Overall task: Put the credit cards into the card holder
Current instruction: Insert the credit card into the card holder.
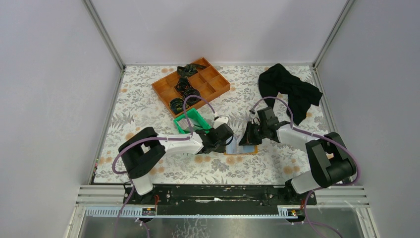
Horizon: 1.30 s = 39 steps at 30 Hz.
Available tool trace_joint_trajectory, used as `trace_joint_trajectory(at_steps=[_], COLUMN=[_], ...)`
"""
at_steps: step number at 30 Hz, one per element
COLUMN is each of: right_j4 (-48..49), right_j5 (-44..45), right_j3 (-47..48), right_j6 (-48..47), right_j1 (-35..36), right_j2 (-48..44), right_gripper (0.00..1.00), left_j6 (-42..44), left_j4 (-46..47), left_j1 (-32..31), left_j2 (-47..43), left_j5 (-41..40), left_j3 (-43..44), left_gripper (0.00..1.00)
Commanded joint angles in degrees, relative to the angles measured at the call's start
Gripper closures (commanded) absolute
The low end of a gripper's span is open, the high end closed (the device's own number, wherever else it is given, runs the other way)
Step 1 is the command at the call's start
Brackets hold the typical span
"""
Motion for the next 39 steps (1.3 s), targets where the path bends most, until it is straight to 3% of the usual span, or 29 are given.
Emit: trace_joint_trajectory(at_steps=[1,7,12,16,32,39], right_j4=[-5.4,-5.2,-5.5,-7.1,-11.8,-12.2], right_j5=[1.9,2.2,2.8,4.4,9.9,10.8], right_j3=[-1.1,-0.2,0.5,1.6,5.8,6.3], right_j6=[-2.6,-2.5,-2.4,-2.8,-2.8,-2.6], right_j1=[1.0,1.0,1.0,1.0,1.0,1.0], right_j2=[1.7,3.0,3.0,1.8,-3.0,-3.9], right_gripper=[1.00,1.00,0.72,0.62,0.59,0.66], left_j6=[-0.6,-0.8,-0.9,-0.9,-1.2,-0.7], left_j4=[0.5,0.7,0.7,0.8,1.6,1.6], left_j1=[-0.9,-0.9,-0.9,-0.9,-0.9,-0.9], left_j2=[3.4,3.4,3.4,3.5,3.5,3.4], left_j5=[2.7,3.0,3.1,3.2,3.8,3.9], left_j3=[-0.1,-0.1,-0.4,-0.4,-1.4,-1.7], left_gripper=[0.67,0.67,0.67,0.67,0.67,0.67])
